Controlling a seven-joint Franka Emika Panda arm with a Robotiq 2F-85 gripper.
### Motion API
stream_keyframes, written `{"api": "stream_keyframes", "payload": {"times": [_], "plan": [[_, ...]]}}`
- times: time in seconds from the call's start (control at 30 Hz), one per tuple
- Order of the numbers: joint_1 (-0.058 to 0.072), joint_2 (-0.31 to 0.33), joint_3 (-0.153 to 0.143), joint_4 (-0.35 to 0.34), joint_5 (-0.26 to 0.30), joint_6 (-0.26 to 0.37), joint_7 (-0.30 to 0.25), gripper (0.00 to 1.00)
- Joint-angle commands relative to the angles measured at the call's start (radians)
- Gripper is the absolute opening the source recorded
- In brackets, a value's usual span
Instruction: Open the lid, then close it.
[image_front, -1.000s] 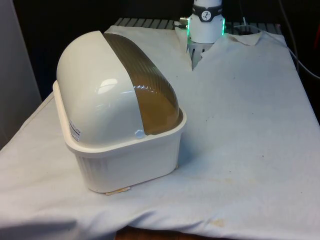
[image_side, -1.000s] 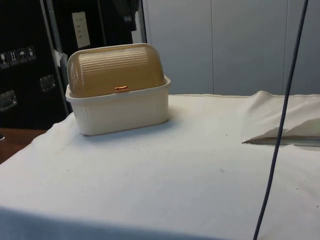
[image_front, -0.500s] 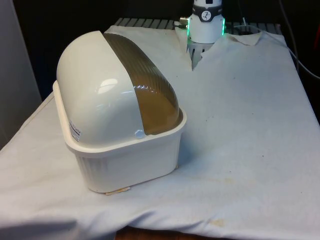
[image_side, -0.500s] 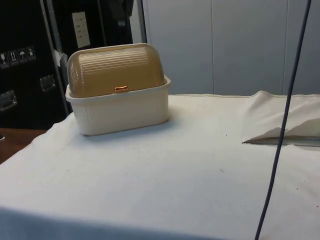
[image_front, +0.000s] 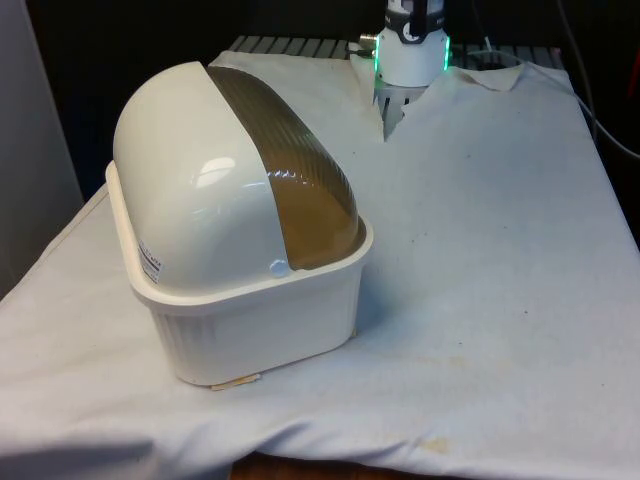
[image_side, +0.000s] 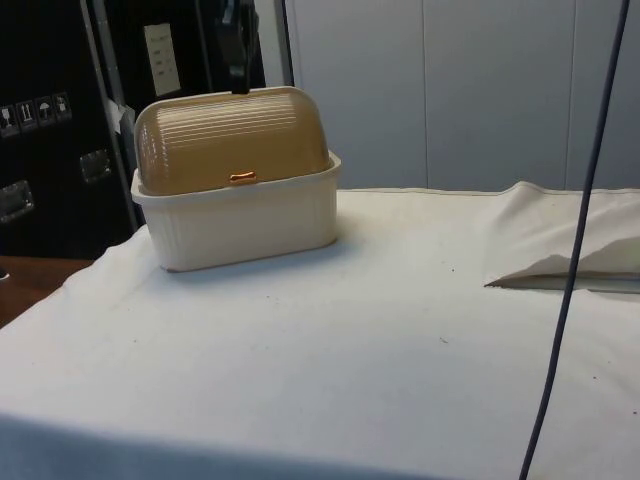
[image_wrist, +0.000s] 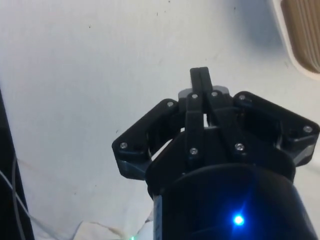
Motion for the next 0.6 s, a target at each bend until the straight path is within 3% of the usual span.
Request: {"api": "stream_keyframes", "payload": {"times": [0.0,0.03,0.17,0.33,0.57], "plan": [[0.002,0.004,0.001,-0.009,-0.009,0.028,-0.010,0.00],[0.001,0.003,0.000,-0.003,-0.001,0.009,-0.007,0.00],[0.002,0.014,0.001,-0.025,-0.011,0.067,-0.045,0.00],[0.001,0.021,0.001,-0.031,-0.008,0.077,-0.071,0.00],[0.002,0.032,0.001,-0.049,-0.045,0.115,-0.110,0.00]]}}
